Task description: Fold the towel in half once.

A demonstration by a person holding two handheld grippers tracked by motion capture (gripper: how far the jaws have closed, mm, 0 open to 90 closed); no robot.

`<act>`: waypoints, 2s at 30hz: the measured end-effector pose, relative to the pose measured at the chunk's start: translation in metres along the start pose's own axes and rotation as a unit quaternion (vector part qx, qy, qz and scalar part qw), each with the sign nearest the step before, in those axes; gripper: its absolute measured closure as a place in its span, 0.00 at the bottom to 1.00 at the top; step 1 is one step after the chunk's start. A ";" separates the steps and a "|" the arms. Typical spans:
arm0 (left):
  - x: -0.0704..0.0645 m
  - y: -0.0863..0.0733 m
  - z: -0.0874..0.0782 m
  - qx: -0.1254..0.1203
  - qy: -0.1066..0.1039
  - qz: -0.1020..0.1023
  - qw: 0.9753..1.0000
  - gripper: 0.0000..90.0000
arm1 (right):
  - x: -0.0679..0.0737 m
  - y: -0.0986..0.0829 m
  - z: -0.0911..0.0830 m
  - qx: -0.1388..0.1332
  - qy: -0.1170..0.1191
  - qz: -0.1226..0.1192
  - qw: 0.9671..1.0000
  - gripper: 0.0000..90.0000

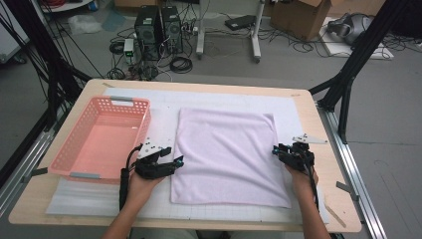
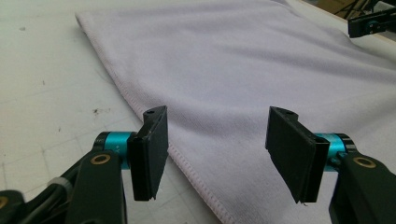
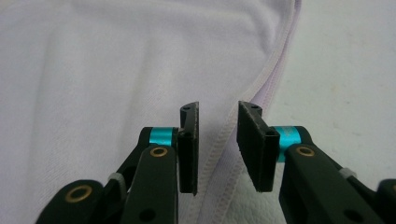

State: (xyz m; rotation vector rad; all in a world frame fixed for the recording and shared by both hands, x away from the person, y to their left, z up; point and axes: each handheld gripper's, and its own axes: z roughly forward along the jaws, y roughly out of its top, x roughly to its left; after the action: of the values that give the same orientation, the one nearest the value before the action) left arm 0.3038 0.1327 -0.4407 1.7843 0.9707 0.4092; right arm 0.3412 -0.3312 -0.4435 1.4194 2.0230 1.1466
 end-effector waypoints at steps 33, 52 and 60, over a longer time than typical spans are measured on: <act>0.001 -0.002 0.004 0.015 -0.004 -0.010 1.000 0.45 | -0.029 0.042 0.061 0.043 -0.044 0.021 0.998 0.98; 0.002 -0.003 0.004 0.017 -0.005 -0.012 1.000 0.45 | -0.030 0.049 0.066 0.023 -0.041 0.022 0.999 0.87; 0.002 -0.004 0.005 0.020 -0.005 -0.015 1.000 0.45 | -0.031 0.050 0.072 0.030 -0.143 -0.006 0.989 0.82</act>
State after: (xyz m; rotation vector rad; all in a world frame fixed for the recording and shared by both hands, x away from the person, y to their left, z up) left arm 0.3066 0.1318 -0.4463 1.8048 1.0033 0.3646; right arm 0.4336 -0.3248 -0.4480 1.5032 1.8734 0.8277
